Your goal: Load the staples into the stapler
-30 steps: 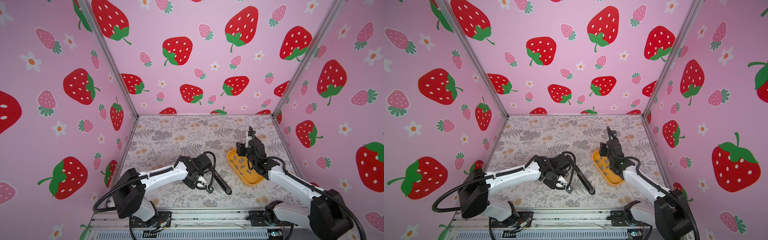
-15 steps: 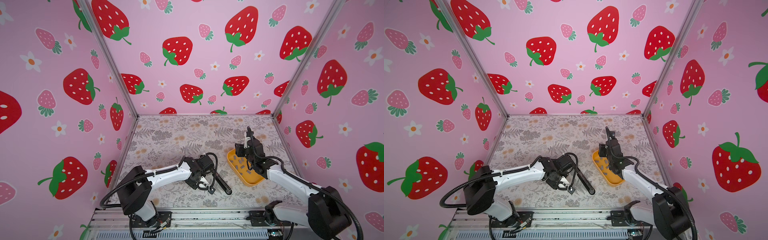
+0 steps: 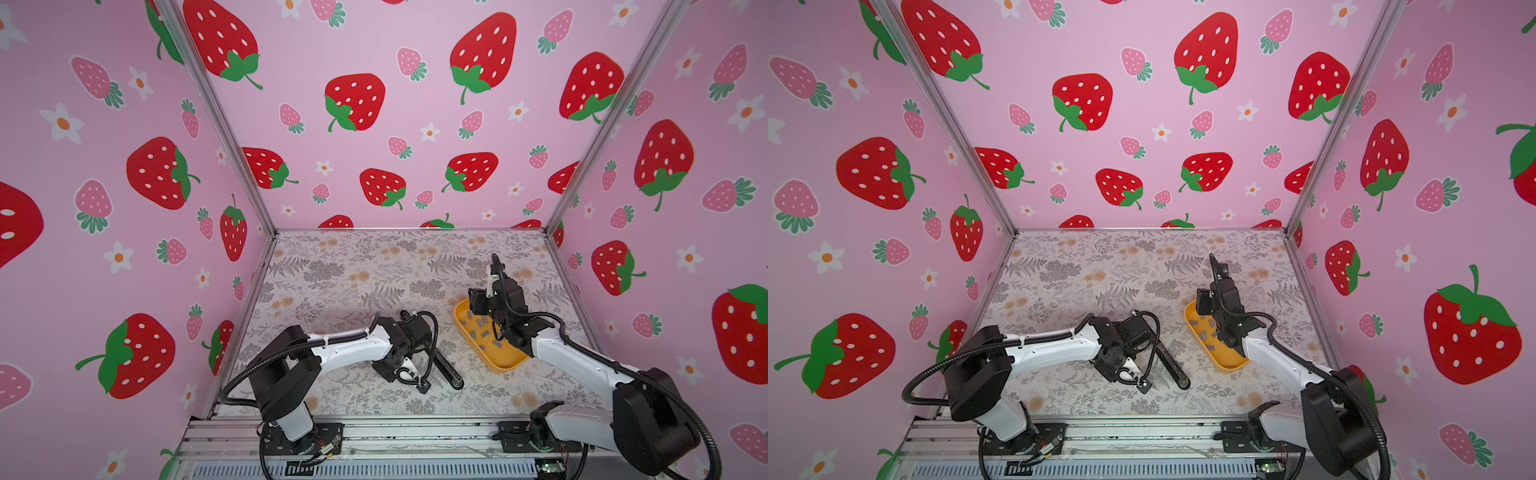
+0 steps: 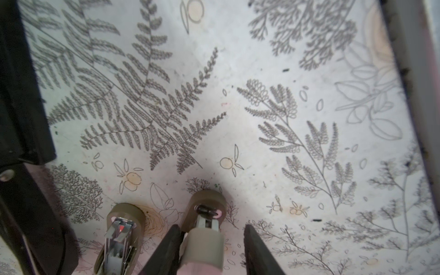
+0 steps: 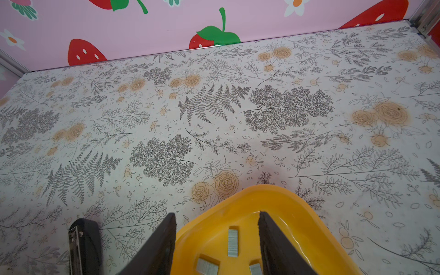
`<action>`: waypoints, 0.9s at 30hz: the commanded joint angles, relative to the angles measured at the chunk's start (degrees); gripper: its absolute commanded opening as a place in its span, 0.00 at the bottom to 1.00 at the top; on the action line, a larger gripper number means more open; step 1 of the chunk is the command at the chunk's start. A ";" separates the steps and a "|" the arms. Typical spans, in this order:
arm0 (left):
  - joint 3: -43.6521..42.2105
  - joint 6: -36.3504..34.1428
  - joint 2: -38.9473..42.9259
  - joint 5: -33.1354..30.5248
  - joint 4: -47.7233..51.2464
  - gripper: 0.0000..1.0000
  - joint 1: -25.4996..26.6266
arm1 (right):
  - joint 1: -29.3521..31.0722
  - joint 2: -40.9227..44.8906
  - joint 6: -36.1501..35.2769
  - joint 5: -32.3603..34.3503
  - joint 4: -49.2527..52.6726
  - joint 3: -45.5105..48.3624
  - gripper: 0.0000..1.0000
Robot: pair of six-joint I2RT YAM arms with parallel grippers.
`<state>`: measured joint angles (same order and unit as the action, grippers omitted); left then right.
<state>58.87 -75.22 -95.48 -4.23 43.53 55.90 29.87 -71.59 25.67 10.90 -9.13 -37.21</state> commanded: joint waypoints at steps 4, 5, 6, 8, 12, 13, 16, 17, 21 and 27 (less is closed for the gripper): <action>2.36 -1.17 -0.58 -0.16 2.61 0.39 0.35 | -0.25 -0.65 -0.27 -0.57 -0.10 -1.81 0.57; 2.31 -1.19 -0.71 -0.16 2.62 0.39 0.36 | -0.18 -0.66 -0.27 -0.52 -0.12 -1.88 0.57; 2.27 -1.29 -0.84 -0.23 2.61 0.39 0.36 | -0.25 -0.74 -0.30 -0.61 -0.08 -1.90 0.57; 2.36 -1.35 -1.32 -0.42 2.58 0.39 0.35 | -0.25 -0.76 -0.27 -0.88 -0.01 -2.07 0.57; 2.96 -1.34 -2.29 -1.08 2.84 0.34 0.31 | -0.25 -0.68 -0.27 -0.92 0.00 -1.99 0.57; 3.15 -1.35 -2.45 -1.28 2.77 0.32 0.28 | -0.25 -0.71 -0.28 -0.96 0.04 -2.04 0.57; 4.12 -0.45 -2.31 -1.48 2.75 0.22 0.10 | -0.25 -0.76 -0.28 -1.32 0.05 -2.08 0.57; 4.59 -0.07 -2.02 -1.41 2.73 0.19 0.00 | -0.25 -0.67 -0.28 -1.40 0.15 -2.16 0.58; 5.52 0.90 1.56 0.81 2.32 0.08 -1.43 | -0.19 0.01 -0.27 -2.03 0.01 -1.86 0.65; 3.75 5.44 11.14 5.19 -8.07 0.00 -3.95 | 0.65 2.55 -0.28 -7.19 -4.50 1.05 0.67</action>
<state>61.95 -72.44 -88.79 -2.55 41.39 52.88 30.02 -71.46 25.63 6.90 -10.04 -37.12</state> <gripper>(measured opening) 0.245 0.670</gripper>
